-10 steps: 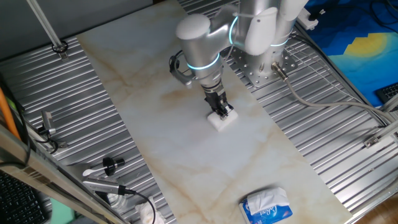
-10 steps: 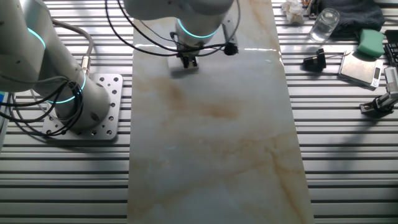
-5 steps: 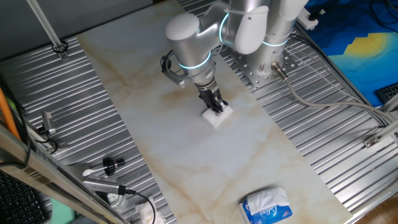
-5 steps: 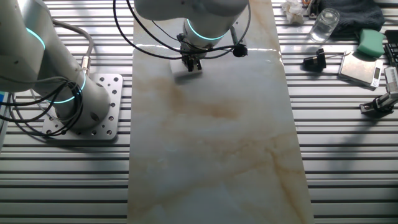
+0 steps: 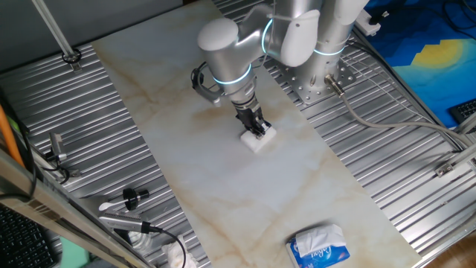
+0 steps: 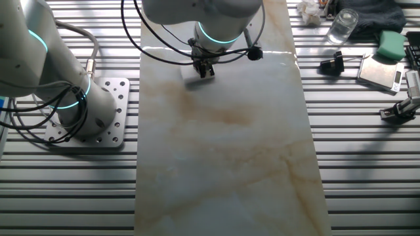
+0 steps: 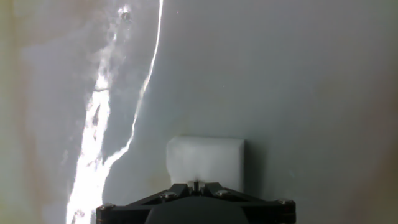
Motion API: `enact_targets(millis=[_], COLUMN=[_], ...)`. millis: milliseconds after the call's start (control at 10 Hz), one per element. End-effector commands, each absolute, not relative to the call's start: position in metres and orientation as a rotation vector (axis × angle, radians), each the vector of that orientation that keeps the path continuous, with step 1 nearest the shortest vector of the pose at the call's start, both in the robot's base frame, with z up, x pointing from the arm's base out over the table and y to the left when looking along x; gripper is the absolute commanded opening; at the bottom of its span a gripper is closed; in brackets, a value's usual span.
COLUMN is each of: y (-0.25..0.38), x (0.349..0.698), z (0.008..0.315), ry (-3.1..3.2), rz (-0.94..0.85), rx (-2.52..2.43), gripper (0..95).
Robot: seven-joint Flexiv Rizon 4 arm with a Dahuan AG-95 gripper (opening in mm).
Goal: Clean the tabletop with a sponge
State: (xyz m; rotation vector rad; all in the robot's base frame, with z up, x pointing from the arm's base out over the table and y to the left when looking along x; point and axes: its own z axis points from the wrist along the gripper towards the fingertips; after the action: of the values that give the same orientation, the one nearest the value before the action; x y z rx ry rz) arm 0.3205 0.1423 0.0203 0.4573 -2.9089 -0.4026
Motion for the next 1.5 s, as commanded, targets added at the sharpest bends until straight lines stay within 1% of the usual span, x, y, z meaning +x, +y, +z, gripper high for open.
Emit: enact_targets(millis=[100, 800, 1200, 1500], y=[0.141, 0.111, 0.082, 0.071], x=[0.32, 0.332, 0.34, 0.343], z=[0.022, 0.022, 0.016, 0.019], ry=[-2.909, -2.909, -2.904, -2.898], rz=[-0.404, -0.415, -0.424, -0.428], rx=[0.457, 0.513, 0.585, 0.613], gripper=[0.0, 0.0, 0.0, 0.0])
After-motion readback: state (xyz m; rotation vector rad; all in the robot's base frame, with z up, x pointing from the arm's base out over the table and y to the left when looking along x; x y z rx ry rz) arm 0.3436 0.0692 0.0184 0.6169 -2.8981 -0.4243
